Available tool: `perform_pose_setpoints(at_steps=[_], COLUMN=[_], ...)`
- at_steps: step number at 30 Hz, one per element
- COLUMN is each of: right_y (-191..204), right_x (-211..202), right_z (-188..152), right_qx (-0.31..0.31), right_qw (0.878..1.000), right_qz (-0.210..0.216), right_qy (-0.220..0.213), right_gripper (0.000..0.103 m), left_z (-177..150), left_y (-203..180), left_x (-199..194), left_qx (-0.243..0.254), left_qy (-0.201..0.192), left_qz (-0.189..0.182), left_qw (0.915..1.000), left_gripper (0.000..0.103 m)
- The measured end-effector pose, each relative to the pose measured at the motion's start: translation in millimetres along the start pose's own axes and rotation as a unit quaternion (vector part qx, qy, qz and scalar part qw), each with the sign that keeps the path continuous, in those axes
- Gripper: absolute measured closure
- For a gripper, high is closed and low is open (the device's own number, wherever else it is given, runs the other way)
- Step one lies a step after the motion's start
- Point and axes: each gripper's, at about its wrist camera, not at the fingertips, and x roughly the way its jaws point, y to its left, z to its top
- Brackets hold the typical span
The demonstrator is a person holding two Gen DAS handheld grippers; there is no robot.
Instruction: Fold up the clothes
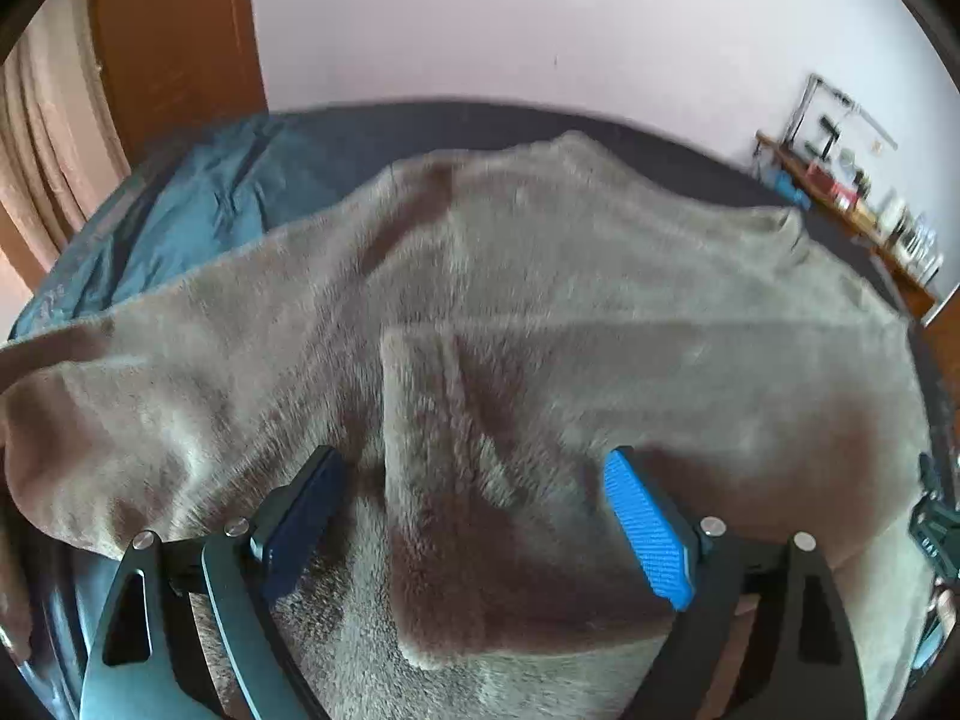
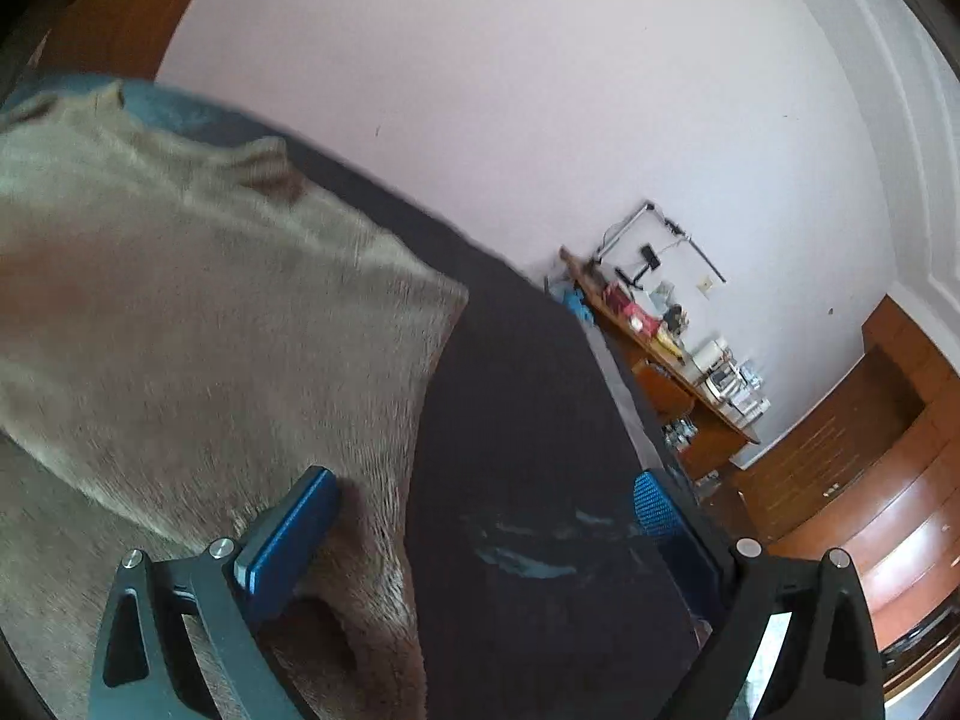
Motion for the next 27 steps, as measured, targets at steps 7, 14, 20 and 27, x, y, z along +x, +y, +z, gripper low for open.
perform_pose_setpoints(at_steps=[7, 14, 20, 27], right_y=[5, 56, 63, 59], right_x=[-34, -46, -40, -43], right_z=[7, 3, -1, -1], right_qx=[0.022, -0.096, -0.114, -0.105], right_qw=[0.982, 0.966, 0.964, 0.962], right_qz=[0.175, 0.231, 0.233, 0.246], right_qy=[-0.073, -0.069, -0.058, -0.049], right_gripper=[0.002, 0.002, 0.001, 0.001], left_z=[7, -9, -14, -28], left_y=[-6, -12, -8, 1], left_x=[27, 38, 44, 29], left_qx=[0.000, 0.027, 0.019, -0.017], left_qy=[0.030, -0.002, -0.001, 0.007], left_qz=[0.016, 0.039, 0.025, 0.009], left_qw=[0.9994, 0.9989, 0.9995, 0.9998], left_gripper=[0.010, 0.004, 0.001, 0.001])
